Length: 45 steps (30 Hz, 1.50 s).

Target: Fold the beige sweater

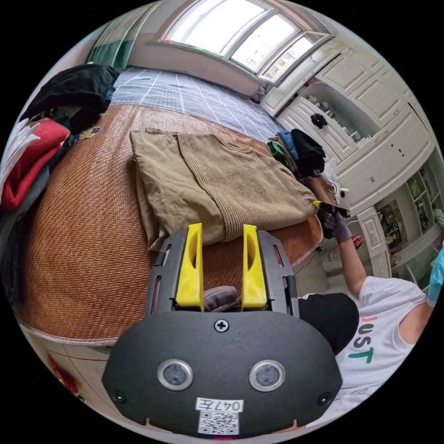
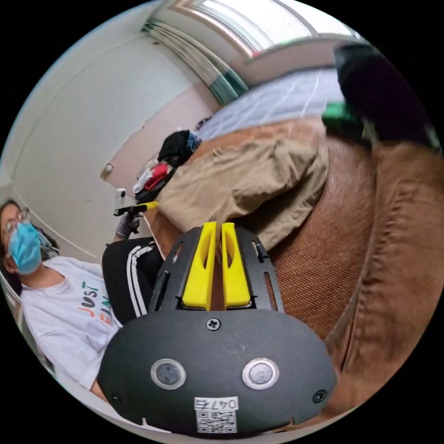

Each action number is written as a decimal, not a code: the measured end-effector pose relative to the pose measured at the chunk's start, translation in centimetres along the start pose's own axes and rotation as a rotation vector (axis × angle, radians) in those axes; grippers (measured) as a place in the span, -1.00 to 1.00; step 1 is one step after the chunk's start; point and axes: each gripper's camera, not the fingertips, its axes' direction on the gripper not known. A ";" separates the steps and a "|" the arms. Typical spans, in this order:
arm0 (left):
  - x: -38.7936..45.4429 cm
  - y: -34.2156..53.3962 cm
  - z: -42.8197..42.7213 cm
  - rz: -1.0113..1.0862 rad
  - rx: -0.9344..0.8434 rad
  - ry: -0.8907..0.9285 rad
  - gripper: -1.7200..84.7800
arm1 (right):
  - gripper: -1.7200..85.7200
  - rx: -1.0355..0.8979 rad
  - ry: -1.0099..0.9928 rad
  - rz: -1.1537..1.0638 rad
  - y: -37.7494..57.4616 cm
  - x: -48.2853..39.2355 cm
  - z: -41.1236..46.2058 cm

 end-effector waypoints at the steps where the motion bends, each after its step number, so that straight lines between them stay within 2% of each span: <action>1: -0.1 0.3 -1.0 -0.009 0.017 0.000 -0.68 | -0.96 0.026 0.099 -0.042 0.5 -3.0 -2.2; 3: -0.4 0.5 -2.2 -0.013 0.020 -0.004 -0.69 | -0.95 -0.024 0.267 -0.033 1.5 -4.9 -2.9; 4: -0.7 0.4 -2.6 -0.009 0.008 -0.007 -0.70 | -0.94 -0.125 0.329 0.026 2.1 -3.7 -1.5; 5: -1.0 0.2 -2.9 -0.008 -0.006 -0.007 -0.70 | -0.91 -0.254 0.341 0.097 2.6 -1.7 0.2; 6: -1.2 0.2 -3.1 -0.009 -0.014 -0.007 -0.70 | -0.90 -0.283 0.309 0.115 2.9 -0.9 0.5; 8: -1.5 0.6 -5.0 -0.006 -0.019 0.004 -0.70 | -0.83 -0.142 0.254 0.166 2.9 -1.1 -3.6; 11: -2.1 2.4 -8.7 -0.020 0.016 -0.018 -0.68 | -0.82 0.036 0.401 0.116 1.0 -4.7 -8.7; 15: -4.8 6.0 -13.3 -0.114 0.110 -0.009 -0.64 | -0.86 0.027 0.360 0.041 -4.2 -6.6 -8.5; 18: -7.3 9.5 -16.6 -0.199 0.185 0.032 -0.60 | -0.91 -0.031 0.340 -0.040 -7.1 -8.4 -4.9; 20: -9.4 12.0 -19.1 -0.266 0.220 0.043 -0.56 | -0.93 -0.166 0.493 0.014 -8.0 -7.2 -1.3; 22: -11.2 13.8 -20.6 -0.322 0.249 0.073 -0.53 | -0.95 -0.201 0.508 0.071 -8.1 -6.6 -0.5; 27: -15.4 17.2 -22.8 -0.457 0.323 0.131 -0.44 | -0.98 0.056 0.494 -0.097 -9.7 -18.2 -3.0; 32: -18.9 19.2 -24.2 -0.562 0.452 0.190 -0.43 | -0.98 0.006 0.149 -0.410 -16.2 -31.9 4.2; 35: -19.9 19.2 -25.4 -0.568 0.466 0.191 -0.44 | -0.98 -0.055 0.060 -0.520 -20.1 -38.0 10.2; 40: -21.3 18.7 -26.5 -0.560 0.473 0.227 -0.44 | -0.97 -0.146 0.034 -0.591 -25.6 -44.3 19.5; 45: -22.4 19.3 -27.1 -0.561 0.502 0.287 -0.45 | -0.98 -0.241 0.171 -0.569 -31.2 -46.3 26.4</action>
